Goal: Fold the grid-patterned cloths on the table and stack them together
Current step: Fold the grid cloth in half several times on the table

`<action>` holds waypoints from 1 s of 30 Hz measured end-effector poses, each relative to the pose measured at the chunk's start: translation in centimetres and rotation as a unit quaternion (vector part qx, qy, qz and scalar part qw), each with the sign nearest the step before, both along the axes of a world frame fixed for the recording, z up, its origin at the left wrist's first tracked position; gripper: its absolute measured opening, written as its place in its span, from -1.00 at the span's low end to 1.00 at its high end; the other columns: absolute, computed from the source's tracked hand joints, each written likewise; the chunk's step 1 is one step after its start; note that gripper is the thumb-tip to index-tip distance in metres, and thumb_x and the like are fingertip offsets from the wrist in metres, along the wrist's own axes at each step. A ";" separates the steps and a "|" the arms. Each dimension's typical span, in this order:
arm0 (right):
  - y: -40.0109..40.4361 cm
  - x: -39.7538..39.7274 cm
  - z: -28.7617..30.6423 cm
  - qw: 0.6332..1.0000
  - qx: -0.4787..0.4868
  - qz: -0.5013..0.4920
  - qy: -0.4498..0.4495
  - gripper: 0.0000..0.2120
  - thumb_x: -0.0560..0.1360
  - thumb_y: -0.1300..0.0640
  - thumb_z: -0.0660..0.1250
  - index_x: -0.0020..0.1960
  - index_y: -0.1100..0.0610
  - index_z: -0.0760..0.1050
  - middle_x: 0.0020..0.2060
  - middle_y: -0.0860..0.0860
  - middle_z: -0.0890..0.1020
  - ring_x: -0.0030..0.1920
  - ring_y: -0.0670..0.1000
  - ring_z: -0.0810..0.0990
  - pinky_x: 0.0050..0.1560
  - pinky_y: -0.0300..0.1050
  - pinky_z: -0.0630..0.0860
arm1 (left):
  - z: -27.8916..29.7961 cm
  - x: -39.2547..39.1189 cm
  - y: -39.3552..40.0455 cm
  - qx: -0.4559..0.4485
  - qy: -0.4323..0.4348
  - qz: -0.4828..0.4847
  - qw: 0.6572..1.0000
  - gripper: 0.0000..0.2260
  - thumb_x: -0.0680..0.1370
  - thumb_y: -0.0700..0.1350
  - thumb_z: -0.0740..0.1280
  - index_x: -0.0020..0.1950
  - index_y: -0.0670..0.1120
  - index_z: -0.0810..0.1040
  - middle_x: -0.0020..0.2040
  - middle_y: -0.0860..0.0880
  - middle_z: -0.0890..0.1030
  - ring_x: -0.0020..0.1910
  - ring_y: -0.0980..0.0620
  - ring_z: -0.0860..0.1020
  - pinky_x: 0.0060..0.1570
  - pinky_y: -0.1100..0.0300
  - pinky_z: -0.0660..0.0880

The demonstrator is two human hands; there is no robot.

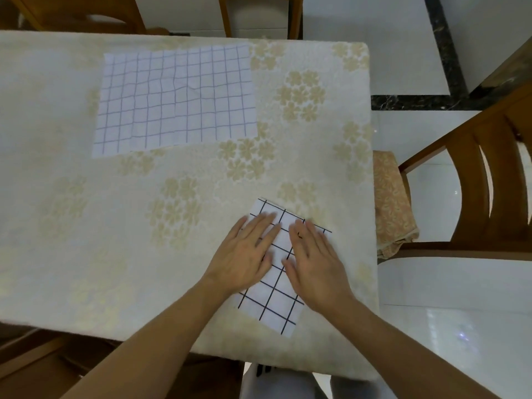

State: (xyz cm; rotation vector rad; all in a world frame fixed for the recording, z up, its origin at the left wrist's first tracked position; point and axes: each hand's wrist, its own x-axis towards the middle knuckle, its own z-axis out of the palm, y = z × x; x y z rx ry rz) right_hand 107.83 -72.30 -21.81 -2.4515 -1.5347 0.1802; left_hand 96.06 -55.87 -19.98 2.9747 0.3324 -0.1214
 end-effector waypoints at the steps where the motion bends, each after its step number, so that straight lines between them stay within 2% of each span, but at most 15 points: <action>1: 0.7 0.5 -0.3 1.000 -0.004 -0.009 -0.002 -0.42 0.65 -0.09 0.07 0.52 0.27 0.26 0.51 0.21 0.32 0.55 0.18 0.22 0.51 0.12 0.23 | -0.4 0.9 0.3 0.004 0.006 0.003 1.000 -0.50 0.66 0.04 0.10 0.58 -0.08 0.21 0.60 -0.10 0.17 0.59 -0.06 0.13 0.50 -0.10 0.18; 5: 2.4 1.6 -1.4 0.999 -0.046 -0.026 0.001 -0.35 0.66 -0.17 -0.02 0.58 0.26 0.13 0.57 0.20 0.18 0.59 0.15 0.09 0.55 0.13 0.15 | -1.8 2.8 1.5 0.019 0.035 0.002 0.999 -0.45 0.69 0.12 0.01 0.63 -0.04 0.00 0.64 -0.06 -0.02 0.61 -0.03 -0.07 0.54 -0.09 0.08; 9: 2.5 1.5 -2.4 0.997 -0.064 -0.034 0.005 -0.28 0.65 -0.26 -0.07 0.60 0.23 0.03 0.60 0.17 0.04 0.61 0.13 -0.03 0.57 0.15 0.08 | -3.1 3.1 3.0 0.022 0.054 -0.014 0.998 -0.42 0.68 0.20 -0.04 0.63 0.00 -0.08 0.64 -0.05 -0.10 0.61 -0.03 -0.14 0.54 -0.12 0.05; 18: 2.5 1.1 -2.4 0.997 -0.067 -0.035 -0.006 -0.19 0.62 -0.33 0.00 0.61 0.24 -0.04 0.61 0.17 -0.05 0.61 0.13 -0.10 0.56 0.19 0.08 | -2.8 3.1 3.8 0.019 0.049 -0.029 0.998 -0.39 0.67 0.22 -0.04 0.63 -0.01 -0.12 0.64 -0.06 -0.14 0.61 -0.03 -0.16 0.54 -0.14 0.04; 23: 1.1 0.8 -1.6 0.996 -0.071 -0.056 -0.005 -0.15 0.60 -0.37 -0.02 0.60 0.25 -0.05 0.61 0.19 -0.04 0.61 0.15 -0.09 0.57 0.19 0.06 | -1.9 0.3 1.0 0.016 0.013 -0.023 1.000 -0.38 0.68 0.17 0.05 0.62 -0.14 -0.01 0.64 -0.12 -0.02 0.61 -0.07 -0.05 0.53 -0.14 0.13; 26: 0.0 0.4 -2.2 0.995 -0.088 -0.054 -0.001 -0.13 0.60 -0.38 -0.04 0.60 0.26 -0.07 0.61 0.19 -0.06 0.61 0.15 -0.10 0.55 0.19 0.10 | -2.7 -1.7 -0.1 0.010 0.030 -0.022 0.999 -0.37 0.67 0.19 0.04 0.62 -0.13 0.00 0.64 -0.12 -0.02 0.61 -0.07 -0.04 0.50 -0.13 0.19; 30: 0.0 0.7 -2.6 0.993 -0.103 -0.052 -0.007 -0.13 0.60 -0.38 -0.07 0.60 0.26 -0.10 0.61 0.20 -0.08 0.61 0.16 -0.11 0.56 0.18 0.08 | -3.1 -1.7 0.4 0.003 0.046 -0.015 0.999 -0.36 0.67 0.21 0.03 0.63 -0.11 -0.03 0.64 -0.11 -0.04 0.62 -0.06 -0.08 0.52 -0.12 0.15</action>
